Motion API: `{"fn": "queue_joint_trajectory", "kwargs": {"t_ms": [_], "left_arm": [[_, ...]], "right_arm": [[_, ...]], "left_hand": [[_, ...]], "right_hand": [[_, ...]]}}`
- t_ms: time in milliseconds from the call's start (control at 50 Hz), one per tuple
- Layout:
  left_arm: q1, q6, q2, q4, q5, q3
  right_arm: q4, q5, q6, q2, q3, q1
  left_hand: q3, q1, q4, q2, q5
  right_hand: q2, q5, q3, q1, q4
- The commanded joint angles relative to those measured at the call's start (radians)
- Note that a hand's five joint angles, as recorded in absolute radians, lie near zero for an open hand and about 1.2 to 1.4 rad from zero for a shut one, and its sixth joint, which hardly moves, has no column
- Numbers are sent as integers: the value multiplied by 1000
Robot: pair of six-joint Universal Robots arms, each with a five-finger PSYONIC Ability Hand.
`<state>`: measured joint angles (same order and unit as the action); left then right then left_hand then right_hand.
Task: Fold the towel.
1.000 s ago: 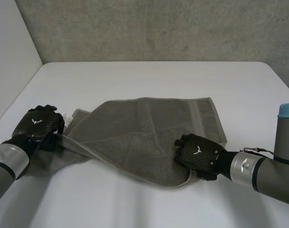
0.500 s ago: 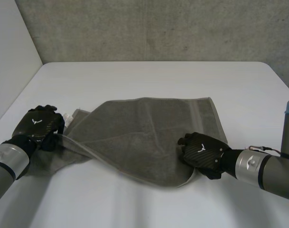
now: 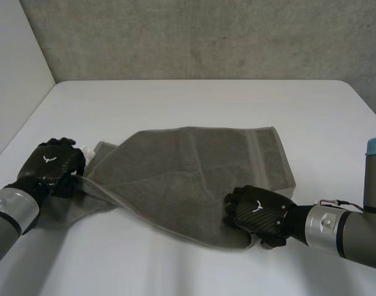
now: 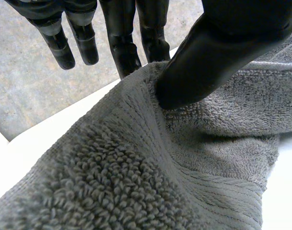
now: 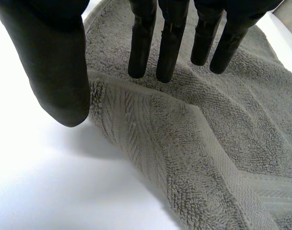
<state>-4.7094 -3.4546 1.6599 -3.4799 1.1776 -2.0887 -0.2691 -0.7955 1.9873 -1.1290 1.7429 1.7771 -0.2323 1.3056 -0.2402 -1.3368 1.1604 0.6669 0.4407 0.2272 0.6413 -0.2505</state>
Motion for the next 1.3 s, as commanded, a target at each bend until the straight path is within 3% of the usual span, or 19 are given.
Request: {"fn": "queue_joint_trajectory", "kwargs": {"t_ms": [20, 160, 200, 460, 500, 540, 820, 920, 980, 1020, 1100, 1120, 1140, 1180, 1200, 1240, 1300], "left_arm": [[2, 0, 0, -1, -1, -2], [0, 0, 0, -1, 2, -2], [0, 0, 0, -1, -1, -2], [-3, 0, 0, -1, -1, 1], [-3, 0, 0, -1, -1, 1], [-3, 0, 0, -1, -1, 1], [20, 8, -58, 16, -4, -1], [42, 40, -124, 18, -24, 15], [49, 80, -140, 12, -29, 44], [55, 98, -138, 13, -27, 68], [75, 123, -88, 12, -26, 122], [90, 123, -47, 15, -21, 142], [91, 123, -46, 15, -21, 142], [112, 123, -3, 18, -18, 162], [136, 123, 30, 18, -15, 177], [157, 123, 58, 16, -15, 185], [170, 121, 98, 16, -15, 190]], "right_arm": [[1, 1, -5, -2, 0, -11], [10, -8, -16, 18, -2, -15], [10, -11, -28, 17, 1, -19], [10, -11, -64, 18, 7, -44], [10, -10, -64, 17, 7, -45], [10, -7, -65, 14, 3, -45], [-58, 32, -5, -90, 9, -51], [-46, 154, 170, -198, -32, -68], [-19, 154, 246, -199, -62, -71], [37, 125, 406, -192, -123, -74], [88, 47, 524, -123, -183, -74], [100, -40, 551, -71, -221, -73], [100, -41, 551, -71, -221, -73], [102, -245, 535, -3, -256, -54], [102, -246, 535, -3, -256, -54], [102, -400, 507, 31, -258, -42], [108, -441, 507, 45, -250, -39]], "left_hand": [[58, 91, 66, -60, 61], [58, 91, 66, -60, 61], [58, 91, 66, -60, 61], [58, 91, 66, -60, 61], [58, 91, 66, -60, 61], [58, 91, 66, -60, 61], [58, 91, 66, -60, 61], [58, 91, 66, -60, 61], [58, 91, 66, -60, 61], [58, 91, 66, -60, 61], [58, 91, 66, -60, 61], [58, 91, 66, -60, 61], [58, 91, 66, -60, 61], [58, 91, 66, -60, 61], [58, 91, 66, -60, 61], [58, 91, 66, -60, 61], [58, 91, 66, -60, 61]], "right_hand": [[-42, 10, -53, -16, 76], [85, 136, -53, 110, 76], [213, 265, -53, 239, 76], [243, 295, -53, 268, 76], [331, 383, -53, 357, 76], [727, 779, -53, 753, 76], [729, 781, -53, 755, 76], [729, 781, -53, 755, 76], [729, 781, -53, 755, 76], [729, 781, -53, 755, 76], [729, 781, -53, 755, 76], [729, 781, -53, 755, 76], [729, 781, -53, 755, 76], [729, 781, -53, 755, 76], [729, 781, -53, 755, 76], [729, 781, -53, 755, 76], [729, 781, -53, 755, 76]]}}
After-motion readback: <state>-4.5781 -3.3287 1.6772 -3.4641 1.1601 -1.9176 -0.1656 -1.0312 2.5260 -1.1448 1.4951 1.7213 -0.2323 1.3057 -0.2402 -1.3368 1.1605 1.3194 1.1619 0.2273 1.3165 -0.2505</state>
